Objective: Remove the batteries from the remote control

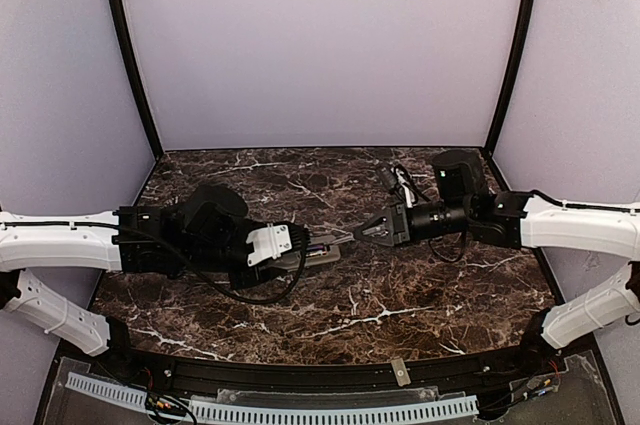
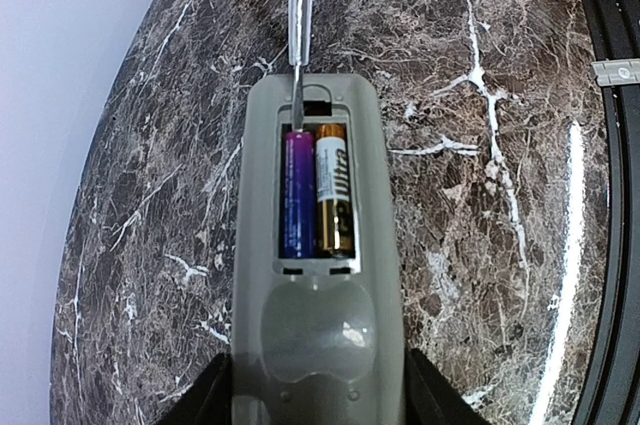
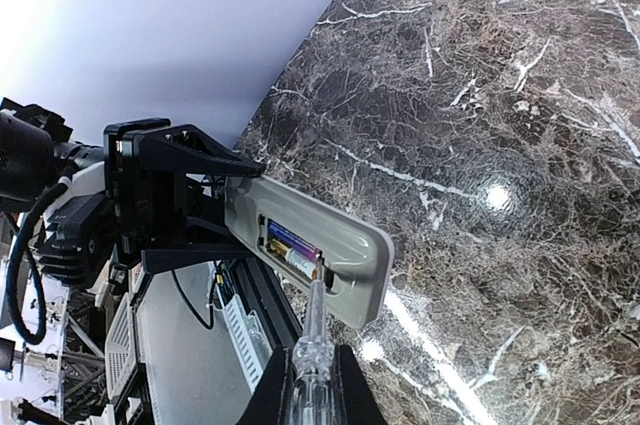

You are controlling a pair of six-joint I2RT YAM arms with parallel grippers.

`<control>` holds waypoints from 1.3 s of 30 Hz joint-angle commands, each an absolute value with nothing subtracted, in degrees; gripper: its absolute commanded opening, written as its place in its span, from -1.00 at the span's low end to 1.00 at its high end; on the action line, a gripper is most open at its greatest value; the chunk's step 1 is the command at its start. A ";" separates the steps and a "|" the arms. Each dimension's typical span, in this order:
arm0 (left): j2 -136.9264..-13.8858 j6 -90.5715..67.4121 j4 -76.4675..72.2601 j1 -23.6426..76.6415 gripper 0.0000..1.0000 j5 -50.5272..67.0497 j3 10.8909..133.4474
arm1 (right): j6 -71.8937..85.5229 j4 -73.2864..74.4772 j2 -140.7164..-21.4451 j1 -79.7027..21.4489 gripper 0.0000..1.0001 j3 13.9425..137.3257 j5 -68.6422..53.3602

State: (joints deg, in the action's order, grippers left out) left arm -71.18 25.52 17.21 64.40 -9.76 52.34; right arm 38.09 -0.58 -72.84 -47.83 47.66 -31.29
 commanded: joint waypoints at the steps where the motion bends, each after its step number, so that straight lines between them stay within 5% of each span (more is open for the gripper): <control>1: -71.25 25.67 6.61 65.28 -0.99 -4.86 52.82 | 40.69 -16.87 -71.12 -50.19 -1.00 47.98 -46.56; 39: -70.92 25.36 6.15 65.30 -0.99 -5.21 52.65 | 40.16 -13.65 -69.62 -48.47 -1.00 48.50 -45.92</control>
State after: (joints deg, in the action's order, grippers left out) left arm -71.50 25.43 7.64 65.21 -5.39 51.94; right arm 41.54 -14.39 -71.42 -48.99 46.92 -46.61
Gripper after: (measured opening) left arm 0.510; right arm 0.093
